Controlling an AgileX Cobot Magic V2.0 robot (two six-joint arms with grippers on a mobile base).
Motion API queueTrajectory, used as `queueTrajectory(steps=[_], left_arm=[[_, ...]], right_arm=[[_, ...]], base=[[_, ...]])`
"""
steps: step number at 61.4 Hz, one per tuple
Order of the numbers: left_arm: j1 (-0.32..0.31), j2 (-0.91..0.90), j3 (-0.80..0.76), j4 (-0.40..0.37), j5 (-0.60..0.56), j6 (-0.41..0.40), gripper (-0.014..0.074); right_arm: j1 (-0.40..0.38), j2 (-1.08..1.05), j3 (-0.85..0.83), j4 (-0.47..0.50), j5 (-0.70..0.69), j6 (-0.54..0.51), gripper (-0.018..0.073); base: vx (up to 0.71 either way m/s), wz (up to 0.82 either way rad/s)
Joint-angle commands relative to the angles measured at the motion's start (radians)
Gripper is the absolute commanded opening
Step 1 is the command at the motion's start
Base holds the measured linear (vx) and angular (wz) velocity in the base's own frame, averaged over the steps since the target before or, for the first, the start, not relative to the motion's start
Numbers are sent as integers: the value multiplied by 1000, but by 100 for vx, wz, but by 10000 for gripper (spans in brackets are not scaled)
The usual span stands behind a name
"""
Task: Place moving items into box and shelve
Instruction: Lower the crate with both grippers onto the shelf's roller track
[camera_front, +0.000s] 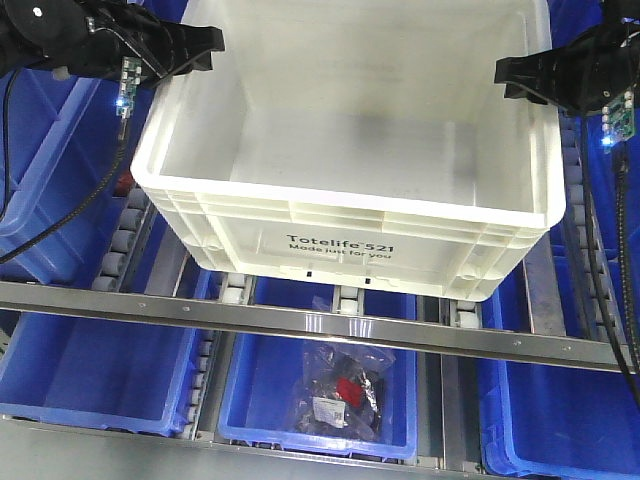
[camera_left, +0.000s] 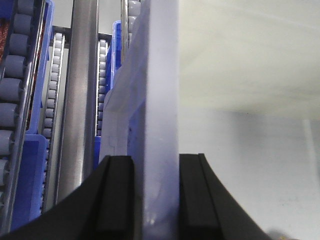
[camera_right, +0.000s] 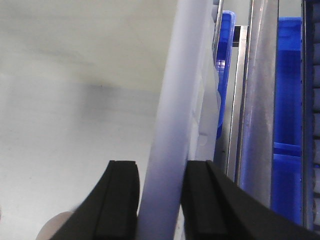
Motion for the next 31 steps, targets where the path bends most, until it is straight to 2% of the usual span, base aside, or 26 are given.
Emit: queueTrajectory(steps=[1,10,20,23,31], left_arm=[[-17,-53,-43,-76,-69,-7,148],[-17,-42,-43,-74,-92,-7,373],[-17,-39,-43,-63,-93,13,613],[-17,-39,-43,-63,-95,30,653],[-17,-42,-43,-59,-109,71,673]], right_arm=[[17,-42,-46,17,-92,-37,146],[17,-42,-46,-11,-106,-36,364],[17,-44,-46,-9,-107,-30,676],[17,-44,-46,-9,-107,-30,731],[17,-45,-46,-11,-110,-30,723]], base=[[0,0],[0,0],[0,0],[0,0],[0,0]])
